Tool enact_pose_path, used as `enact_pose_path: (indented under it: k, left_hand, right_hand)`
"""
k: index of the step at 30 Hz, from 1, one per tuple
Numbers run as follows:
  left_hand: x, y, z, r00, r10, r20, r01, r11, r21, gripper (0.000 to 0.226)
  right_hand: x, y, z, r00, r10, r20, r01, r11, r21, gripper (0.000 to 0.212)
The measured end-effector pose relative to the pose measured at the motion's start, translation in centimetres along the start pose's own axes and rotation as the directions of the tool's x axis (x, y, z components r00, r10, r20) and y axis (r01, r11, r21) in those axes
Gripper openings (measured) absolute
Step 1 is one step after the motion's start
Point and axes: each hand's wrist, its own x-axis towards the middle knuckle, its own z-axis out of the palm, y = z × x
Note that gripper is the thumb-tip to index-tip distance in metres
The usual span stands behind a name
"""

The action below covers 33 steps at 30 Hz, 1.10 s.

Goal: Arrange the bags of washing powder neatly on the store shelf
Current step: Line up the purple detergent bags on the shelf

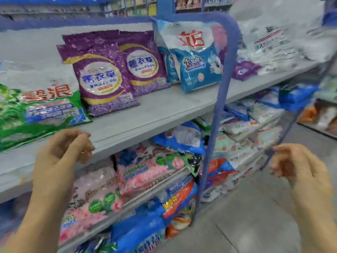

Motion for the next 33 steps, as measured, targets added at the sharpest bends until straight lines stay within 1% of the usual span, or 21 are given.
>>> enact_pose_path:
  k: [3,5,8,11,16,22,24,26,28,31,33]
  left_hand:
    - [-3.3,-1.2,6.3,0.994,-0.099,0.049,0.099,0.995,0.006,0.032]
    - [-5.7,-1.3,11.1,0.987,-0.129,0.094,0.128,0.992,0.011,0.027]
    - [-8.7,-1.0,18.2,0.983,-0.147,0.113,0.151,0.988,-0.025,0.022]
    - [-10.9,-0.7,24.8,0.973,-0.176,0.149,0.181,0.983,-0.024,0.022]
    - [-12.2,0.4,33.5,0.956,-0.229,0.185,0.238,0.971,-0.024,0.030]
    - [-10.3,0.9,41.5,0.952,-0.228,0.206,0.231,0.973,0.012,0.025]
    - [-8.7,0.9,44.0,0.961,-0.220,0.170,0.224,0.975,-0.003,0.027]
    - [-6.9,0.6,46.1,0.969,-0.198,0.149,0.203,0.979,-0.017,0.019]
    - [-5.0,0.3,48.2,0.977,-0.165,0.136,0.170,0.985,-0.023,0.019]
    - [-2.0,0.0,50.8,0.987,-0.152,0.049,0.153,0.988,-0.024,0.022]
    - [-0.3,-0.3,52.1,0.991,-0.131,0.019,0.132,0.991,-0.025,0.019]
  right_hand:
    - [-0.4,2.3,-6.2,0.997,0.058,-0.055,-0.063,0.994,-0.085,0.041]
    - [0.0,3.1,-9.9,0.994,0.094,-0.054,-0.099,0.991,-0.095,0.032]
    - [2.0,4.5,-16.2,0.989,0.142,-0.036,-0.145,0.982,-0.123,0.047]
    - [4.8,5.8,-21.9,0.984,0.172,-0.050,-0.178,0.971,-0.158,0.055]
    - [10.0,7.5,-28.6,0.970,0.231,-0.080,-0.239,0.964,-0.115,0.061]
    - [16.4,11.7,-32.0,0.959,0.270,-0.089,-0.277,0.958,-0.078,0.066]
    - [19.2,13.1,-32.2,0.963,0.260,-0.068,-0.264,0.962,-0.067,0.065]
    - [22.2,14.4,-32.2,0.971,0.235,-0.046,-0.237,0.970,-0.053,0.063]
    - [25.6,15.5,-32.1,0.979,0.202,-0.032,-0.203,0.978,-0.047,0.061]
    - [31.2,16.9,-31.7,0.988,0.153,0.013,-0.153,0.987,-0.039,0.063]
    - [34.7,17.9,-31.1,0.991,0.123,0.048,-0.121,0.991,-0.050,0.061]
